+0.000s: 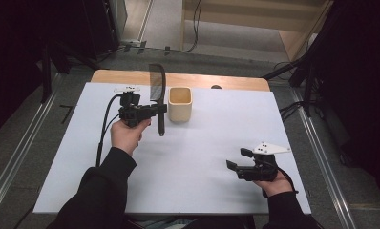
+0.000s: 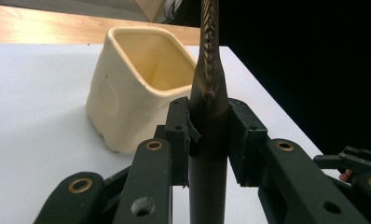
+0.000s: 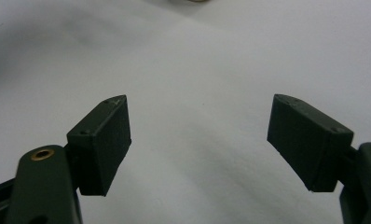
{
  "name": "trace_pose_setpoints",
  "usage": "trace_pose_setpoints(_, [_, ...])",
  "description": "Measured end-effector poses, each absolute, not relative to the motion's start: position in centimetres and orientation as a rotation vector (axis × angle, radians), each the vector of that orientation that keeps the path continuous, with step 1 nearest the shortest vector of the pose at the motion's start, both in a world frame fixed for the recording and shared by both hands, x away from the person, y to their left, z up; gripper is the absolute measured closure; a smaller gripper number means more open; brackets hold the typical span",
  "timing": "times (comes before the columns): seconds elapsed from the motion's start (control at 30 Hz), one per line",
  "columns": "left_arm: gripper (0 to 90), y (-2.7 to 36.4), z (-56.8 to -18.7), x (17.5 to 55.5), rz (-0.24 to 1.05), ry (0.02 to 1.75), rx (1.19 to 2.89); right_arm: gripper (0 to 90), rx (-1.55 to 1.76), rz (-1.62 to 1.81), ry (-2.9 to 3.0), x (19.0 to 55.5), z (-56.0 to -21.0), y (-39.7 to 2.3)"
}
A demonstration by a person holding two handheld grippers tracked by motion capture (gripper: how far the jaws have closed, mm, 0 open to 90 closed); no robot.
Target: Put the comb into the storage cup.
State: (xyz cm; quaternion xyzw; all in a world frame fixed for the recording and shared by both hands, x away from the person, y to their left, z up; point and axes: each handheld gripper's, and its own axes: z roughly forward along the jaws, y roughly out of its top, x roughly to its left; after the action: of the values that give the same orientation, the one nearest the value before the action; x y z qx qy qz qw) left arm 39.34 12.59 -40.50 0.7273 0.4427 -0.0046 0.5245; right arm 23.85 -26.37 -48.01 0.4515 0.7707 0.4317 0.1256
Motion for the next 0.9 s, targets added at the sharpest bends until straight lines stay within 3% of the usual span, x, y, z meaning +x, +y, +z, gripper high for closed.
trace_pose_setpoints(0.9, [72.4,10.2,-37.9,41.6,-0.002,1.003,1.735,19.8,1.331,1.281,2.244,23.9,-48.0,-26.1])
